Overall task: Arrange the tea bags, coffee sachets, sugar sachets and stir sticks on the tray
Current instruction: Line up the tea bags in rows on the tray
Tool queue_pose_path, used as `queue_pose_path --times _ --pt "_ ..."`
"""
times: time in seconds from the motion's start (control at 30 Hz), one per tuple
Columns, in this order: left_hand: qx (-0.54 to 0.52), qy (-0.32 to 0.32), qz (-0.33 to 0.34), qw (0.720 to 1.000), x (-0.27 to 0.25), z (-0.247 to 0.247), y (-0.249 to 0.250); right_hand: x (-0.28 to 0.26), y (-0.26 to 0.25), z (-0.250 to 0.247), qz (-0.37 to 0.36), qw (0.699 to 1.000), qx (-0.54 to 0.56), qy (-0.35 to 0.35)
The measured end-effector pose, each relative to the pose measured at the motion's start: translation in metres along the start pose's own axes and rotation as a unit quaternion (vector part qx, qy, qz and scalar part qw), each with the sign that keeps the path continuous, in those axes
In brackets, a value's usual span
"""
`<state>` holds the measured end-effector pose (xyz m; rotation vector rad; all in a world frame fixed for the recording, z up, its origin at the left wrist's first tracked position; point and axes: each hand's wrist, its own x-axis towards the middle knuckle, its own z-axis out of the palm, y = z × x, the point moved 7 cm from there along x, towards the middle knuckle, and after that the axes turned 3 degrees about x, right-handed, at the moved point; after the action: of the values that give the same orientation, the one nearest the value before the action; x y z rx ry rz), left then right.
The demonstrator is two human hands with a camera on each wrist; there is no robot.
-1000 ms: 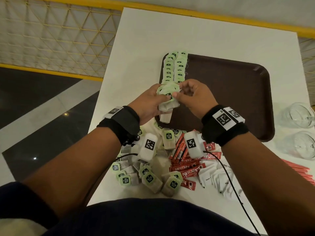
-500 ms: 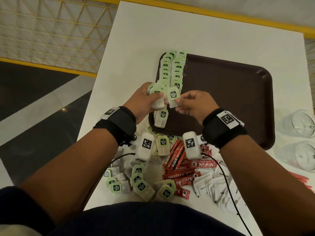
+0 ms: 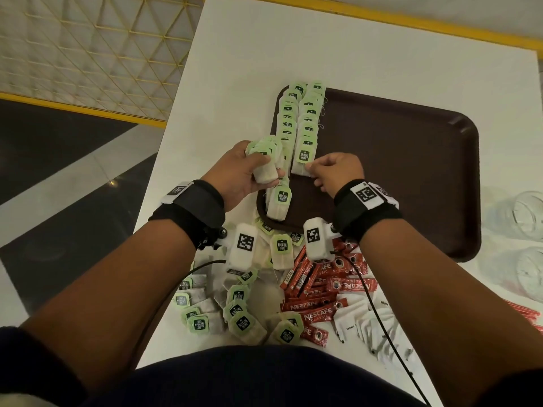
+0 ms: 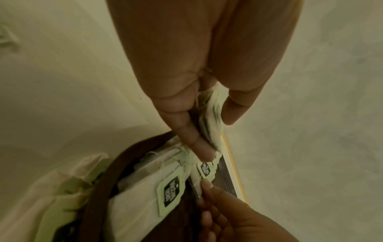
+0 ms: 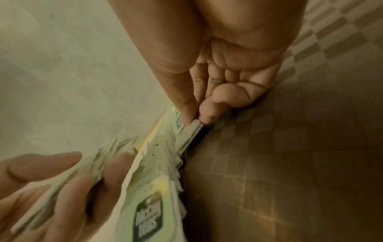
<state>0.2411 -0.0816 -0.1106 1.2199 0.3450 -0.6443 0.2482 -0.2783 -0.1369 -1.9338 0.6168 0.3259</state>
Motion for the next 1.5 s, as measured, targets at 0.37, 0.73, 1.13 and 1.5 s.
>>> queue_pose_path --times 0.37,0.73,1.13,1.5 --pt "0.005 -0.013 -0.005 1.000 -0.004 -0.001 -0.007 0.002 -0.007 0.000 -0.018 0.999 -0.028 0.018" --pt "0.080 -0.024 0.051 0.995 -0.007 0.010 -0.001 -0.046 -0.038 0.020 -0.111 0.986 0.043 -0.116" --pt "0.041 0.019 0.025 0.999 -0.012 -0.008 -0.006 -0.017 0.004 0.000 -0.024 0.999 0.016 -0.033" --pt "0.069 -0.002 0.043 0.997 -0.019 -0.009 -0.008 -0.010 -0.005 -0.007 -0.057 0.994 -0.083 0.050"
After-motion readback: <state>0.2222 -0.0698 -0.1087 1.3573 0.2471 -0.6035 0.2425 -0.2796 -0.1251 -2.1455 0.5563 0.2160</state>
